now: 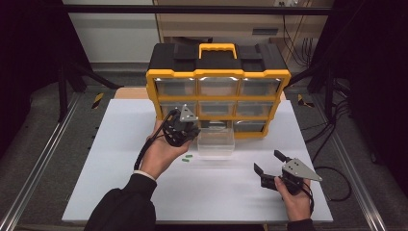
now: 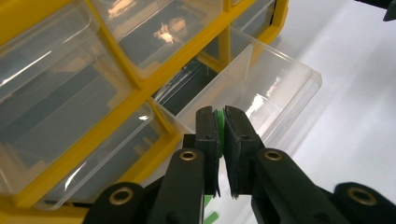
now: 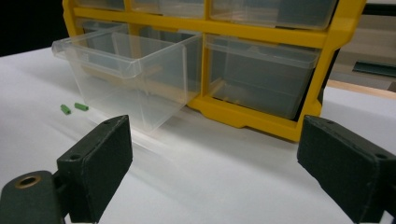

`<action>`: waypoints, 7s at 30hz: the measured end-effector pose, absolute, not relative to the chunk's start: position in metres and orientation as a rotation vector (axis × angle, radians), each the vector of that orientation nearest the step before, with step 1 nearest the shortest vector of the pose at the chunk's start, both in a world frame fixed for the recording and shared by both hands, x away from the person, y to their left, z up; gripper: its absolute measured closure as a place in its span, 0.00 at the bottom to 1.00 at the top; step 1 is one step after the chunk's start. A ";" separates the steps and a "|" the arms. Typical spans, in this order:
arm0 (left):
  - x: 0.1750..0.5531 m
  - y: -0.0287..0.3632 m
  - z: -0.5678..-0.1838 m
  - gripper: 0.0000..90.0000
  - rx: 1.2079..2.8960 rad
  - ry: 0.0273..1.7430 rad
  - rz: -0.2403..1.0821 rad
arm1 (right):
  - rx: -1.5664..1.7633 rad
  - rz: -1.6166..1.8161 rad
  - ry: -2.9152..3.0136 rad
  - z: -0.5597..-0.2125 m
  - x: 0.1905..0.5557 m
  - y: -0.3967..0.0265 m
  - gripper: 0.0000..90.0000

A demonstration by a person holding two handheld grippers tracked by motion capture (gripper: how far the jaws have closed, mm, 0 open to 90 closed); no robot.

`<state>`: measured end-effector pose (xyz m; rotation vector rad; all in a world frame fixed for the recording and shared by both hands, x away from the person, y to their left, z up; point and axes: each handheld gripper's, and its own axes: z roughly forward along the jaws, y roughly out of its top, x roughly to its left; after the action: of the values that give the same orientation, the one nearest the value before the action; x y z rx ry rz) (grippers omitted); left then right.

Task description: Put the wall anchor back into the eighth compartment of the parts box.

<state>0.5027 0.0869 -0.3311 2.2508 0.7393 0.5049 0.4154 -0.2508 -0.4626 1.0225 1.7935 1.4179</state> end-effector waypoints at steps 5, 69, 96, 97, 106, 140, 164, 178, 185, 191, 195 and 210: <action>0.502 0.078 -0.331 0.94 2.264 0.722 0.496 | 1.032 1.438 1.785 -0.462 0.415 -0.253 0.11; 0.533 0.114 -0.434 0.56 2.388 0.860 0.353 | 1.030 1.447 1.823 -0.463 0.416 -0.252 0.09; 0.535 0.103 -0.449 0.78 2.507 0.832 0.352 | 1.025 1.430 1.825 -0.464 0.417 -0.252 0.08; 0.534 0.100 -0.453 0.80 2.448 0.892 0.333 | 1.028 1.433 1.826 -0.464 0.417 -0.252 0.08; 0.533 0.095 -0.454 0.86 2.473 0.873 0.349 | 1.021 1.432 1.825 -0.464 0.417 -0.252 0.08; 0.507 0.129 -0.389 0.94 2.174 0.843 0.476 | 1.010 1.407 1.812 -0.464 0.418 -0.254 0.08; 0.507 0.092 -0.345 0.94 2.116 0.764 0.463 | 1.012 1.426 1.816 -0.463 0.418 -0.253 0.08; 0.509 0.070 -0.351 0.67 2.097 0.753 0.510 | 1.009 1.436 1.817 -0.462 0.417 -0.254 0.08; 0.504 0.092 -0.353 0.46 2.100 0.773 0.504 | 0.998 1.432 1.813 -0.463 0.418 -0.254 0.08; 0.501 0.108 -0.364 0.28 2.125 0.787 0.496 | 1.004 1.419 1.820 -0.463 0.418 -0.253 0.08; 0.500 0.114 -0.370 0.24 2.147 0.773 0.476 | 1.002 1.418 1.821 -0.463 0.418 -0.253 0.08; 0.500 0.126 -0.393 0.15 2.225 0.760 0.445 | 0.997 1.426 1.813 -0.463 0.418 -0.253 0.08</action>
<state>0.4999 0.1256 -0.3932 2.2251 0.7605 0.4449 0.4178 -0.2534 -0.4628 0.9971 1.8135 1.4264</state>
